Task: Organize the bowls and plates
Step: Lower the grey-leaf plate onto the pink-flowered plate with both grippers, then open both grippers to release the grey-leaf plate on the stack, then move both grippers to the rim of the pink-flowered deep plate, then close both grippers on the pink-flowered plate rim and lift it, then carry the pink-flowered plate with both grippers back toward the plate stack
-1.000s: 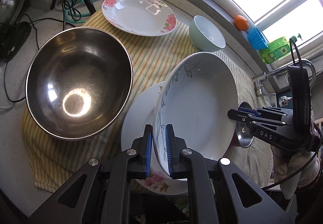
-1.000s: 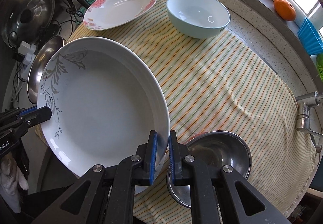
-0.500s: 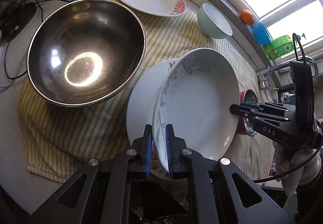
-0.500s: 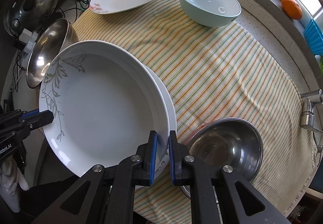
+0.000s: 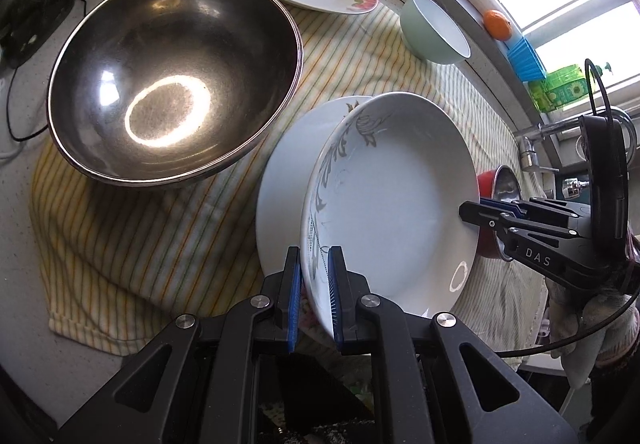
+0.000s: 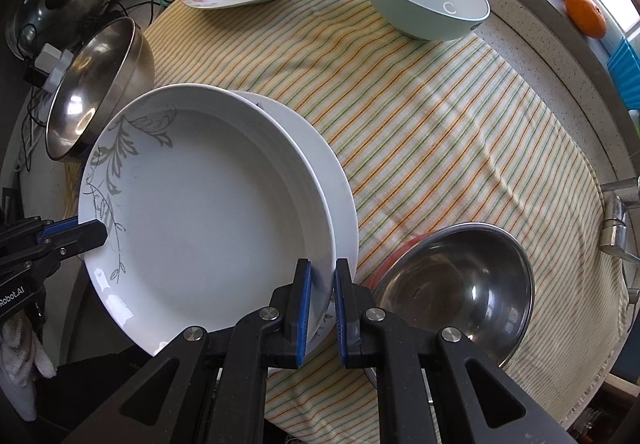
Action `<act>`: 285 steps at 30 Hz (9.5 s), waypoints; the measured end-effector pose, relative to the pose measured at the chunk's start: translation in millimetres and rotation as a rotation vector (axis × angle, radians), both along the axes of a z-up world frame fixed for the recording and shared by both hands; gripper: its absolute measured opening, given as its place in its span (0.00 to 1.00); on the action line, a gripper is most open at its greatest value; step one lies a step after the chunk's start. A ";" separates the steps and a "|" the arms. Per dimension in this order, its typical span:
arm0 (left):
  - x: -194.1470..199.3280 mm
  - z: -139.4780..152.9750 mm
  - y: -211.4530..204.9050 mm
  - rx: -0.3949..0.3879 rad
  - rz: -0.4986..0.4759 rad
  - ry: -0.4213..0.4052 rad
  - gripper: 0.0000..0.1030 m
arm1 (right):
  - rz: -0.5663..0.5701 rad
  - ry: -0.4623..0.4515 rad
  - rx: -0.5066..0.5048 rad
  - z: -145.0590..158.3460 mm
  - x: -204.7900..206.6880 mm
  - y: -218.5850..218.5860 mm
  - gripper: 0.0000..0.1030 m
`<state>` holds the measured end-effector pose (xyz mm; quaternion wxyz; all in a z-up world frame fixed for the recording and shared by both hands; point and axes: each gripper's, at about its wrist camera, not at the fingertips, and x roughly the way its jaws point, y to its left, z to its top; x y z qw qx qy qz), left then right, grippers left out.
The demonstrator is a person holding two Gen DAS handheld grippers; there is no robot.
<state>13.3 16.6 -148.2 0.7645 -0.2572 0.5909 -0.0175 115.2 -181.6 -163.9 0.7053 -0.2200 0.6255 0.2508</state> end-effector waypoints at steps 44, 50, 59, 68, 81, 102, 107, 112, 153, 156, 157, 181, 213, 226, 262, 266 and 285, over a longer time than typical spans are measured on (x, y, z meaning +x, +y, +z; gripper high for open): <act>7.4 -12.5 -6.9 0.031 -0.011 0.017 0.10 | 0.011 -0.007 -0.034 -6.2 -0.1 17.9 0.12; 7.5 -12.1 -8.7 0.037 -0.027 0.016 0.11 | 0.008 0.000 -0.028 -5.7 1.8 17.1 0.12; 5.9 -9.5 -7.9 0.047 -0.032 0.009 0.15 | -0.009 -0.029 0.004 8.4 5.6 8.7 0.13; 1.9 -6.0 -7.0 0.044 -0.036 -0.002 0.15 | -0.026 -0.047 0.021 20.9 4.0 -5.1 0.24; -6.3 11.8 -4.4 0.052 -0.047 -0.046 0.16 | -0.084 -0.092 0.098 49.5 -4.5 -27.7 0.24; -10.2 58.6 47.4 0.094 0.036 -0.194 0.16 | -0.177 -0.191 0.396 109.1 -21.7 -21.5 0.25; -8.8 69.9 76.6 0.095 0.106 -0.230 0.16 | -0.231 -0.223 0.409 124.4 -16.4 -18.8 0.25; -9.2 81.1 100.0 0.097 0.164 -0.281 0.16 | -0.271 -0.241 0.420 134.8 -12.5 -15.8 0.25; 113.4 52.3 88.1 0.071 0.382 -0.178 0.16 | 0.035 -0.089 0.417 129.2 179.3 92.2 0.25; 121.6 43.5 91.9 0.058 0.412 -0.148 0.16 | 0.033 -0.031 0.393 103.3 197.4 99.5 0.25; 123.5 40.4 93.3 0.041 0.426 -0.141 0.16 | 0.028 -0.008 0.390 95.5 203.7 101.1 0.25; 165.8 5.9 101.4 0.073 0.546 -0.024 0.16 | 0.068 0.143 0.327 29.0 250.2 131.4 0.23; 189.5 -15.1 103.3 0.071 0.514 0.015 0.16 | 0.042 0.166 0.302 3.1 265.1 146.0 0.13; 198.5 -24.2 105.8 0.067 0.501 0.029 0.16 | 0.027 0.184 0.297 -2.1 268.1 145.7 0.09; 191.2 -10.3 109.9 0.119 0.429 0.008 0.15 | 0.003 0.192 0.319 18.6 257.1 141.8 0.09; 190.2 -8.2 108.4 0.118 0.417 0.002 0.15 | -0.012 0.187 0.320 20.1 255.4 138.4 0.09; 166.3 32.6 101.3 0.095 0.356 -0.080 0.15 | -0.071 0.132 0.339 58.5 226.3 111.7 0.09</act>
